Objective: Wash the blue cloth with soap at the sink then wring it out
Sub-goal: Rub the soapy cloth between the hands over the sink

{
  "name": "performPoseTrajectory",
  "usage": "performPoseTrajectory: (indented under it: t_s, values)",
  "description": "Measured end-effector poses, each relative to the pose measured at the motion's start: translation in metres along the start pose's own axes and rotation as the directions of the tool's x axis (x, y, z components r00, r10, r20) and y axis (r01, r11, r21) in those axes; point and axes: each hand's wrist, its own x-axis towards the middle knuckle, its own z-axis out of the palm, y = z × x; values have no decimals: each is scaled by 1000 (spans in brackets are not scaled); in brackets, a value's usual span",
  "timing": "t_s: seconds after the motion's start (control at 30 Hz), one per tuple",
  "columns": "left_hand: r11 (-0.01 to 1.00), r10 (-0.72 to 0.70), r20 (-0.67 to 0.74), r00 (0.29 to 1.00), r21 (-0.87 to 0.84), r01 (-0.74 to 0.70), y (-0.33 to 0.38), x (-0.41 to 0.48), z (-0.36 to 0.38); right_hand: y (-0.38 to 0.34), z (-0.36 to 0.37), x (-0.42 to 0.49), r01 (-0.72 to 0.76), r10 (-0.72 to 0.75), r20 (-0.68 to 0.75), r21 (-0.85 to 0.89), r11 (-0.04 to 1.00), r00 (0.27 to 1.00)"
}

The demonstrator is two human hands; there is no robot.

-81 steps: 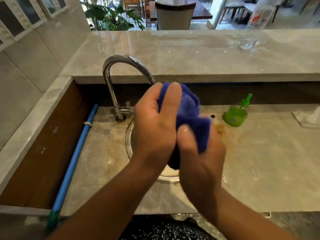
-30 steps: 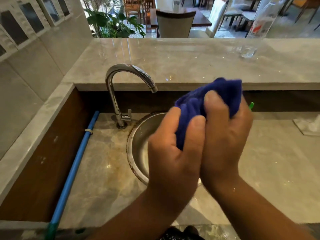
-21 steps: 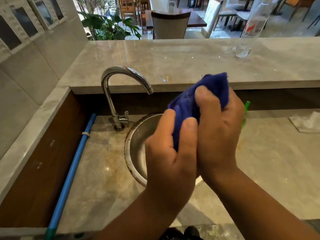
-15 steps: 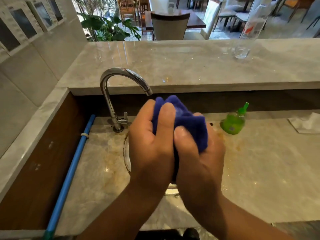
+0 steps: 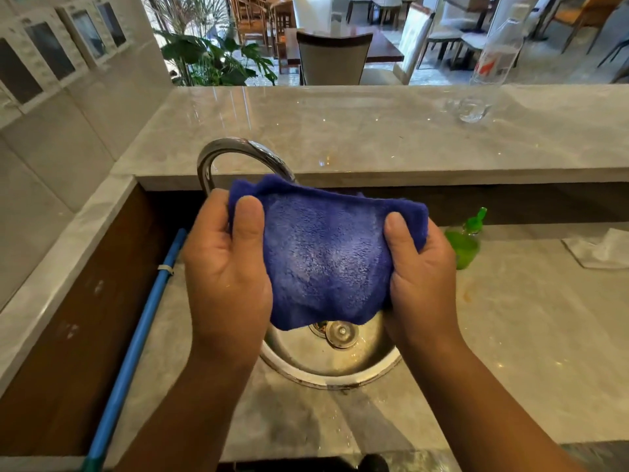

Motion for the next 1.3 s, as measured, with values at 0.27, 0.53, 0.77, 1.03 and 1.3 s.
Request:
performPoseTrajectory:
  t_s: [0.27,0.53,0.77,1.03,1.3]
  values:
    - [966,-234,201,951,-65,252,5,-55,36,-6,23,-33,306,-278,160,-194,932,947]
    - [985,-172,89,981,11,172,-4,-41,32,-7,22,-60,242,-216,219,-99,965,952]
    - [932,-297,264,918,-128,339,-17,-63,40,23,19,-15,43,-51,-41,-189,981,998]
    - [901,-392,180,902,-126,416,-33,-52,41,28,22,-26,160,-147,65,-275,948,987]
    - [882,-433,80,898,-168,440,-35,-36,29,26,21,-58,303,-210,326,-268,915,922]
